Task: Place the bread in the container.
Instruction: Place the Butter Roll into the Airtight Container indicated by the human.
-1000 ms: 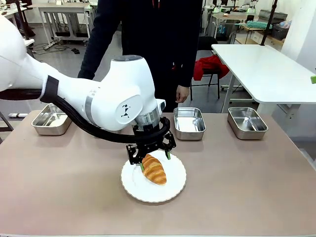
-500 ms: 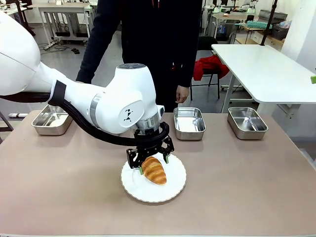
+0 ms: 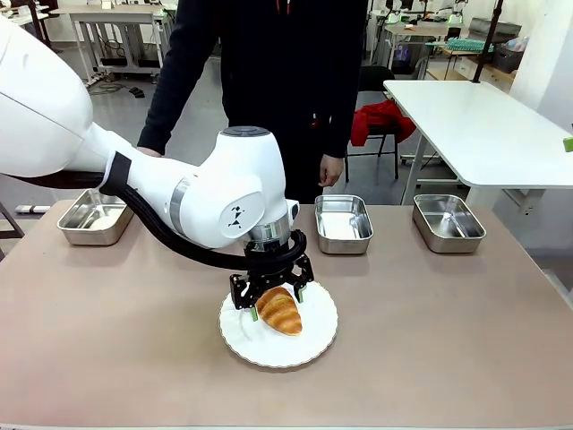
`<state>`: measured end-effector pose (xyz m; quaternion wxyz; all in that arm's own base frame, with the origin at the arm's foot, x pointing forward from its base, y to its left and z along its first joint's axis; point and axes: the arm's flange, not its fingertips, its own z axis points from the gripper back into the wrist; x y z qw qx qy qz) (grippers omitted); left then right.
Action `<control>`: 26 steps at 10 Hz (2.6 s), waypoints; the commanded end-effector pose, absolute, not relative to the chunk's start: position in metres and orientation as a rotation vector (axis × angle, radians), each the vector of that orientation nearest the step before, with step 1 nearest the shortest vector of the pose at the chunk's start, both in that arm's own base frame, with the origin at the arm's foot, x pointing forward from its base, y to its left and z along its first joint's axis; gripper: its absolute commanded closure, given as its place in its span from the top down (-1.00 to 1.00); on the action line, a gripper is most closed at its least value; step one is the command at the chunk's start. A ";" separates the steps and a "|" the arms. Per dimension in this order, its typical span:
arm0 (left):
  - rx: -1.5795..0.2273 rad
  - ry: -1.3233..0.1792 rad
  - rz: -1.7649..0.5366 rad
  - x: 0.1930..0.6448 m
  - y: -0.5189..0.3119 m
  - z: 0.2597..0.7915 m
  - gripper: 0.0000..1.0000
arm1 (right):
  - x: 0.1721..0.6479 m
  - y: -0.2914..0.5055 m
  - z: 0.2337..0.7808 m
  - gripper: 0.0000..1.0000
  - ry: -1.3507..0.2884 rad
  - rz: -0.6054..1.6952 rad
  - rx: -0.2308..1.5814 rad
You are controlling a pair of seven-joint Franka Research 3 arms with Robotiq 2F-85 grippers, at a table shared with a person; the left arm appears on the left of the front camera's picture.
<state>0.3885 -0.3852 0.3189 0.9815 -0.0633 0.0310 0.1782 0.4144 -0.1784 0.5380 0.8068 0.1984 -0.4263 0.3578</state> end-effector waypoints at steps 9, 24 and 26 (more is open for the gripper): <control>-0.079 0.037 0.341 0.400 -0.392 0.308 -0.18 | 0.414 -0.177 0.539 1.00 -0.917 0.767 0.428; -0.010 0.026 -0.057 0.523 -0.160 0.444 0.17 | 0.414 -0.177 0.539 1.00 -0.917 0.767 0.428; -0.032 -0.034 -0.132 0.522 -0.176 0.448 0.17 | 0.414 -0.177 0.539 1.00 -0.917 0.767 0.428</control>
